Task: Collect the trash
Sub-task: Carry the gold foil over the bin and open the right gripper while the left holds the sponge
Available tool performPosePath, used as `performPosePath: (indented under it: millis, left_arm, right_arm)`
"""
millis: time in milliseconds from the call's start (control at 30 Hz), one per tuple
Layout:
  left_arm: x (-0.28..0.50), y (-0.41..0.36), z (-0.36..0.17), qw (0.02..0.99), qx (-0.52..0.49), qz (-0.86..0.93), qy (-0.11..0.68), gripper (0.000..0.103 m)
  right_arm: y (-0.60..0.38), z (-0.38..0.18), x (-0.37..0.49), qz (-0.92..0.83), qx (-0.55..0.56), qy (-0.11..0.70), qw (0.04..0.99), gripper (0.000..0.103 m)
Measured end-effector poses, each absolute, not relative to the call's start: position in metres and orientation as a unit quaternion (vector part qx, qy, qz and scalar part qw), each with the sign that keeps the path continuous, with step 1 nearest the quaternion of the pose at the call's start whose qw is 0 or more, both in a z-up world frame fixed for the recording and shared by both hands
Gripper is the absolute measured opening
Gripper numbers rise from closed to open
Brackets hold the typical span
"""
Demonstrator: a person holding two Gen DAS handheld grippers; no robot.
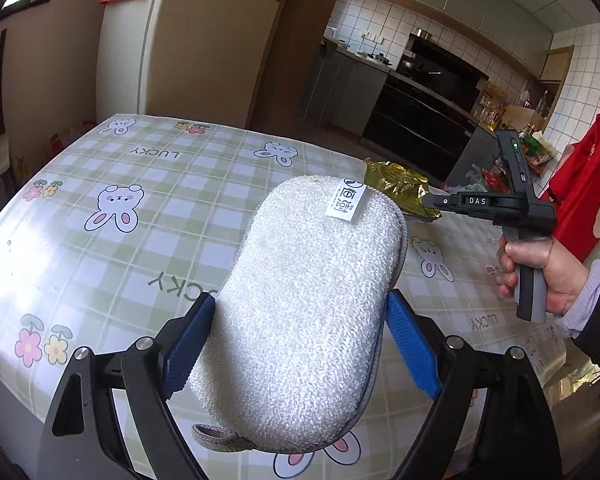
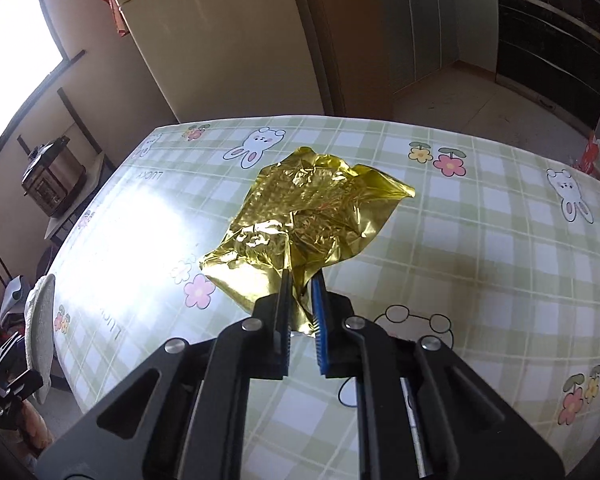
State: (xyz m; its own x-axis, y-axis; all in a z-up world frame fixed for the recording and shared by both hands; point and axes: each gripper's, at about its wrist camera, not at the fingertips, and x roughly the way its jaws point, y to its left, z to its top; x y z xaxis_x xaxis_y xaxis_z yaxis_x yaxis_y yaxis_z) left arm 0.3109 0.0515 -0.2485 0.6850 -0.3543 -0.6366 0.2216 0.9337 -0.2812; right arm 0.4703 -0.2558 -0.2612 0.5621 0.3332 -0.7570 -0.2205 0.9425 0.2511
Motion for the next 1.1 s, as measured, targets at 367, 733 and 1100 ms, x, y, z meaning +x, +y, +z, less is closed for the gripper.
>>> performPosePath:
  millis: [367, 733, 1100]
  left_arm:
    - [0.229, 0.060, -0.188, 0.926, -0.106, -0.136, 0.334, 0.084]
    - [0.137, 0.062, -0.140, 0.939, -0.101, -0.120, 0.307, 0.084]
    - [0.068, 0.064, -0.129, 0.940, -0.107, -0.126, 0.299, 0.084]
  right_arm:
    - [-0.258, -0.174, 0.364, 0.188, 0.039, 0.388, 0.901, 0.013]
    - [-0.252, -0.145, 0.221, 0.227, 0.037, 0.352, 0.907, 0.013]
    - [-0.233, -0.181, 0.105, 0.242, 0.020, 0.375, 0.894, 0.013]
